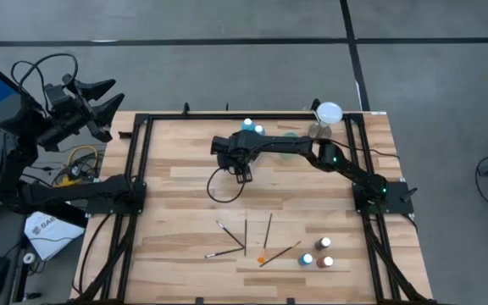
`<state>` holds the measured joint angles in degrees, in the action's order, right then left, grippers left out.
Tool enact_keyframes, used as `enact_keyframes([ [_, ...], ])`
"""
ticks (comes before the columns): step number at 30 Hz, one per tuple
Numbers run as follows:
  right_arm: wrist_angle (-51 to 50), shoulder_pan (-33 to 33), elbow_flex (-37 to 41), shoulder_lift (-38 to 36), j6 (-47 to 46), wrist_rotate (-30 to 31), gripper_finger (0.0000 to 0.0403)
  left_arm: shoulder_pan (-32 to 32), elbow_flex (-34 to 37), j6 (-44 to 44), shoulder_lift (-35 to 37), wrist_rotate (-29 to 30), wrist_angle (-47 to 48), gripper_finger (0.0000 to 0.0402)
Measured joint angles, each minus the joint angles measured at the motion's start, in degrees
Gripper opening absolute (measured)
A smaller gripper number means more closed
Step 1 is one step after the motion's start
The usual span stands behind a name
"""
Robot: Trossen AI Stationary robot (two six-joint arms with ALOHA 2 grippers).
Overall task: Pick & Place Paint Supplies
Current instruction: Adjust the small blue paint bottle in the transparent bin
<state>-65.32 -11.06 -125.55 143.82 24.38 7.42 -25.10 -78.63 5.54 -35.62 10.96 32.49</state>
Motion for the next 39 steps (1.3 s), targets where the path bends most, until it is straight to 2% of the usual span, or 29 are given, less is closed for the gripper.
enact_keyframes([
  [3, 1.9, 0.3, -0.1, 0.1, -0.1, 1.5, 0.0181, 0.0, 0.0, 0.0, 0.0, 0.0, 0.0, 0.0214],
  [9, 2.0, -0.5, -0.4, 0.0, -0.1, -0.3, 0.0068, 0.0, 0.0, 0.2, 0.0, 0.0, 0.0, 0.0214],
  [14, 1.4, -0.5, -0.9, -0.2, -1.1, -0.7, 0.0007, 0.0, 0.0, 1.6, 0.0, 0.0, 0.0, 0.0214],
  [23, -3.3, -0.5, -8.9, 1.0, -1.9, -0.9, 0.0000, 0.0, 0.0, 1.7, 0.0, -0.2, 0.0, 0.0214],
  [39, -8.5, -0.6, -9.1, -2.5, -4.5, -0.2, 0.0000, 0.0, 0.0, 1.7, 0.0, -0.1, 0.0, 0.0214],
])
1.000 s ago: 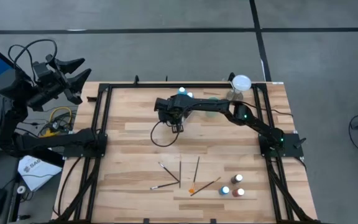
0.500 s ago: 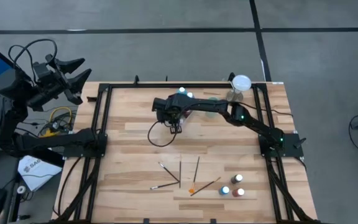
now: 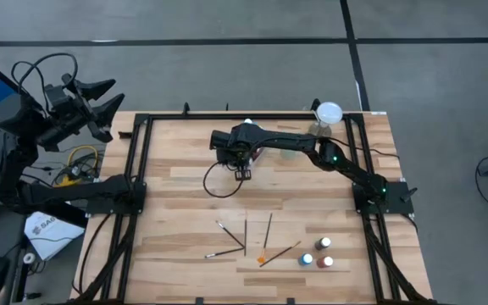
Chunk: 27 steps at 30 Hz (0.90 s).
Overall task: Pick & Place Paint Supplies
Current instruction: Adjust the small blue paint bottle in the transparent bin
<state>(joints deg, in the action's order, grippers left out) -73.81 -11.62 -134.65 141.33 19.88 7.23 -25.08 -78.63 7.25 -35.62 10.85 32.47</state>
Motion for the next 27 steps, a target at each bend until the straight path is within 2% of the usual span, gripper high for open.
enact_keyframes([
  [8, -0.2, -0.3, -0.1, -3.1, 0.2, -0.3, 0.0004, 0.0, 0.0, 0.0, 0.0, 0.2, 0.0, 0.0214],
  [12, -1.2, -0.5, -0.1, -2.8, 3.5, -2.4, 0.0043, 0.0, 0.0, 0.0, 0.0, 0.1, 0.0, 0.0214],
  [19, 0.9, -1.9, 1.6, -2.3, 5.4, -2.4, 0.0128, 0.0, 0.0, 0.0, 0.0, 0.1, 0.0, 0.0214],
  [27, 0.6, -3.2, 6.6, -2.3, 6.3, -1.4, 0.0148, 0.0, 0.0, 1.5, 0.0, 0.0, 0.3, 0.0214],
])
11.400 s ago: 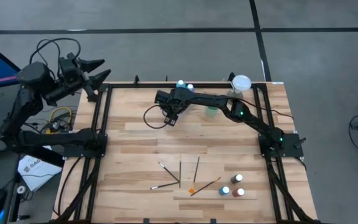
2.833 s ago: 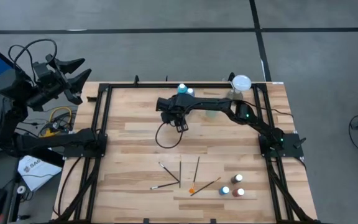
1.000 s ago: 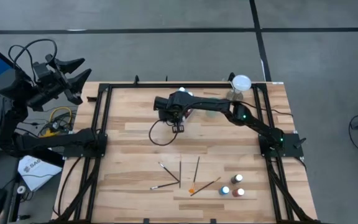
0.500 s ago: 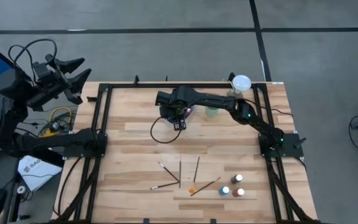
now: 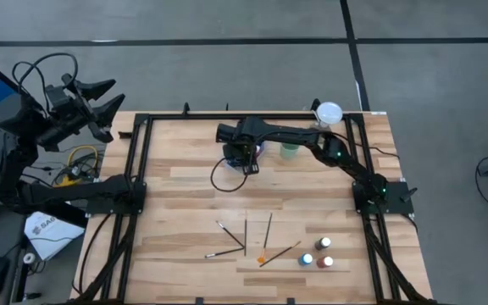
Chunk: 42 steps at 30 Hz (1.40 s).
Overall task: Pick & Place Paint Supplies
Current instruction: Adjust the small blue paint bottle in the transparent bin
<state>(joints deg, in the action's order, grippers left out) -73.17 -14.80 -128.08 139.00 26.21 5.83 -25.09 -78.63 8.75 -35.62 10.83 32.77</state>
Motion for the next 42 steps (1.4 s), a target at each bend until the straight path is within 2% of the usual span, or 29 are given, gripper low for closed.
enact_keyframes([
  [6, 2.6, 0.5, 2.7, -0.4, 1.5, 1.1, 0.0150, 0.0, 0.0, 0.3, 0.0, -0.1, 0.7, 0.0214],
  [19, 5.0, 2.1, 3.1, 0.3, 5.4, -0.8, 0.0205, 0.0, 0.0, 1.7, 0.0, 0.0, 1.9, 0.0214],
  [35, 6.9, 1.8, 2.7, 3.2, 5.9, 0.5, 0.0201, 0.0, 0.0, 1.7, 0.0, 0.1, 2.0, 0.0214],
  [39, 9.8, 1.7, 2.6, 4.1, 5.4, 0.7, 0.0186, 0.0, 0.0, 1.7, 0.0, 0.1, 1.9, 0.0214],
  [42, 8.2, 1.8, 2.5, 4.6, 5.4, 0.9, 0.0170, 0.0, 0.0, 1.7, 0.0, 0.1, 1.9, 0.0214],
])
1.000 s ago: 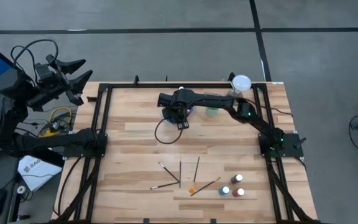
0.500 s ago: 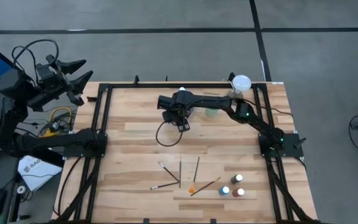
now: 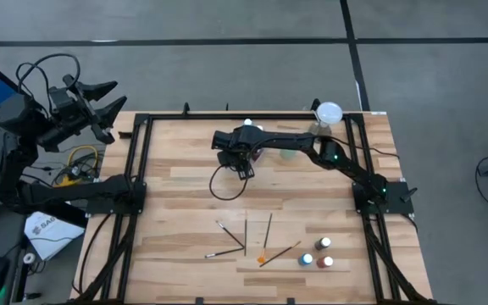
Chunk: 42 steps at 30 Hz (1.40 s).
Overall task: Pick & Place Paint Supplies
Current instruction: Adjust the small blue paint bottle in the transparent bin
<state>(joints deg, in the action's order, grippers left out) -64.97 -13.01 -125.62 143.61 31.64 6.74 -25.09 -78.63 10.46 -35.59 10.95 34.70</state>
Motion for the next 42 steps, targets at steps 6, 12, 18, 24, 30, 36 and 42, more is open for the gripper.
enact_keyframes([
  [6, 2.9, 0.6, -0.1, 0.3, 0.0, -0.9, 0.0156, 0.0, 0.0, 0.0, 0.0, 0.0, 0.0, 0.0214],
  [12, 1.2, 0.7, 0.0, 0.5, -0.4, -0.7, 0.0091, 0.0, 0.0, 0.0, 0.0, -0.1, 0.0, 0.0214],
  [18, 1.4, 0.4, -0.1, 0.5, -1.2, -1.1, 0.0006, 0.0, 0.0, 0.0, 0.0, -0.2, 0.0, 0.0214],
  [24, -0.5, 0.5, -2.3, 1.4, -3.0, 2.7, 0.0000, 0.0, 0.0, 0.2, 0.0, -0.2, 0.0, 0.0214],
  [30, -3.5, 0.4, -5.6, 1.9, -1.1, 2.2, 0.0000, 0.0, 0.0, 0.2, 0.0, -0.2, 0.0, 0.0214],
  [36, -4.9, 0.6, -6.2, 1.9, 0.1, 3.1, 0.0000, 0.0, 0.0, 0.2, 0.0, -0.1, 0.0, 0.0214],
  [42, -5.0, 1.0, -6.2, -0.4, -0.1, 3.3, 0.0000, 0.0, 0.0, 0.2, 0.0, 0.1, 0.0, 0.0214],
])
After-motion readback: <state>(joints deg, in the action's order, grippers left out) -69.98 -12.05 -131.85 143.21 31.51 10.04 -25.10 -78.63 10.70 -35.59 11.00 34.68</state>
